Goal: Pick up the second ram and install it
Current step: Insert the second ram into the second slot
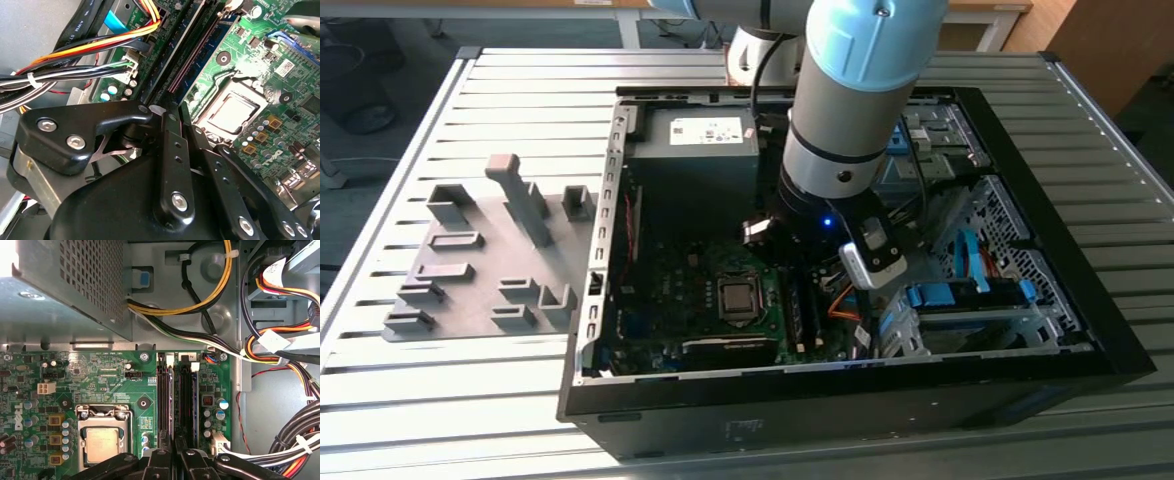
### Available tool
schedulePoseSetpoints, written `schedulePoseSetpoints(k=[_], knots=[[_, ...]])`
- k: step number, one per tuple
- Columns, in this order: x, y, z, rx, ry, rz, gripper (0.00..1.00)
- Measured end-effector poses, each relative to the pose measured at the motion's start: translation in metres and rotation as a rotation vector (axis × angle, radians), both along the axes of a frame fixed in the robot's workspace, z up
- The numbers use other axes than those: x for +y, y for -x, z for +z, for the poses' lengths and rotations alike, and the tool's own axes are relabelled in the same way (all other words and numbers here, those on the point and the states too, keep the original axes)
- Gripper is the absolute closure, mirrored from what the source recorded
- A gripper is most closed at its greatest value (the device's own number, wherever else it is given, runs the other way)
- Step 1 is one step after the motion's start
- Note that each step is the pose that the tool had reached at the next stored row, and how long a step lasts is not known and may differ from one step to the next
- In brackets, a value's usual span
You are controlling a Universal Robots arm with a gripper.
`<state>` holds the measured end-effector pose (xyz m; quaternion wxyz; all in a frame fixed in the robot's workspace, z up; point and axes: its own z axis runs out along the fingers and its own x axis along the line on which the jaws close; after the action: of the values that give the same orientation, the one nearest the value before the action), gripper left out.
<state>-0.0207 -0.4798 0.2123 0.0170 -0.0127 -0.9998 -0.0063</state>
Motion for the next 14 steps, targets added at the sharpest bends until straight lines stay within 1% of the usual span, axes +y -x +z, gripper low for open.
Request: schedulePoseSetpoints(k=[14], knots=[[0.0007, 0.0, -0.0039, 0.0001, 0.0002, -0.006, 0.86]])
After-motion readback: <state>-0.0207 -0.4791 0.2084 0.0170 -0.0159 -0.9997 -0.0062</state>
